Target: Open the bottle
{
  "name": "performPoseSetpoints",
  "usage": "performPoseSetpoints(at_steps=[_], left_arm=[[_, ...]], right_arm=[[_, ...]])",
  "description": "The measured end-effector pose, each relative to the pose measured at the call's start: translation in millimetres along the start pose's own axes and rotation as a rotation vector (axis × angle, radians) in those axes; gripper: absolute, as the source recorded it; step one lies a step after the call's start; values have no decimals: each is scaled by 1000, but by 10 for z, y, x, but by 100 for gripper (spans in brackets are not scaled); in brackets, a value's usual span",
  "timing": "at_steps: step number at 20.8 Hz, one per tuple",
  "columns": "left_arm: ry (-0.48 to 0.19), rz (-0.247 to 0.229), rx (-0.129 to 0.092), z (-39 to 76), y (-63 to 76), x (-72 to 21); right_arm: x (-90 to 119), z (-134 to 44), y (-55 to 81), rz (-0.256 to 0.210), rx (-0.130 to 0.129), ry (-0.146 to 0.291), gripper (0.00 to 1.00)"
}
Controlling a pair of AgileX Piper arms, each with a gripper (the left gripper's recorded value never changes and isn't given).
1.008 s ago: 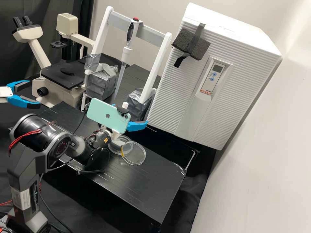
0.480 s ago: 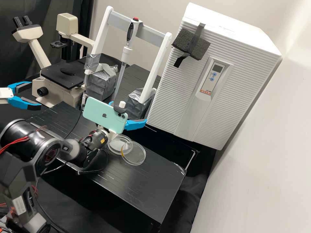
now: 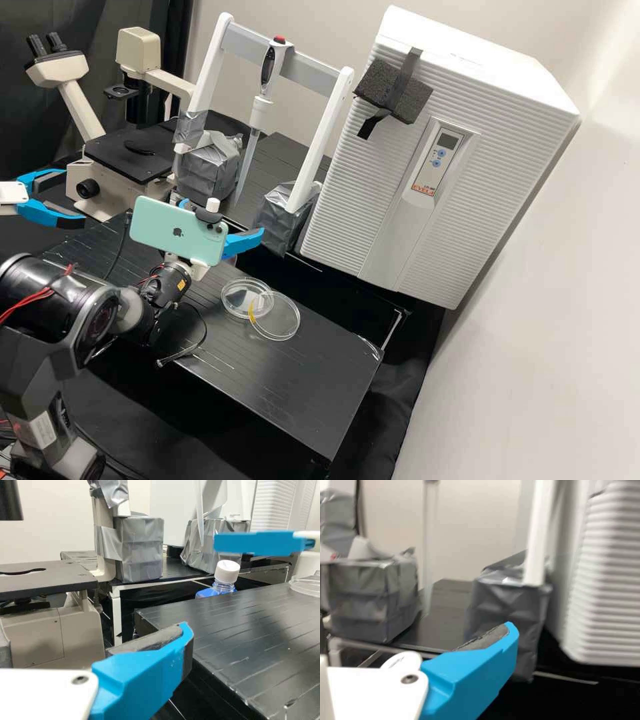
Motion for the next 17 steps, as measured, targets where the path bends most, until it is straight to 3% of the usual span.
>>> performPoseSetpoints(at_steps=[7, 12, 17], left_arm=[[-4, -2, 2, 4, -2, 0], [-6, -3, 3, 5, -3, 0], [-6, -3, 3, 5, -3, 0]], right_arm=[[34, 28, -191, -61, -53, -20, 100], [140, 71, -188, -34, -69, -57, 100], [213, 41, -122, -3, -67, -49, 100]])
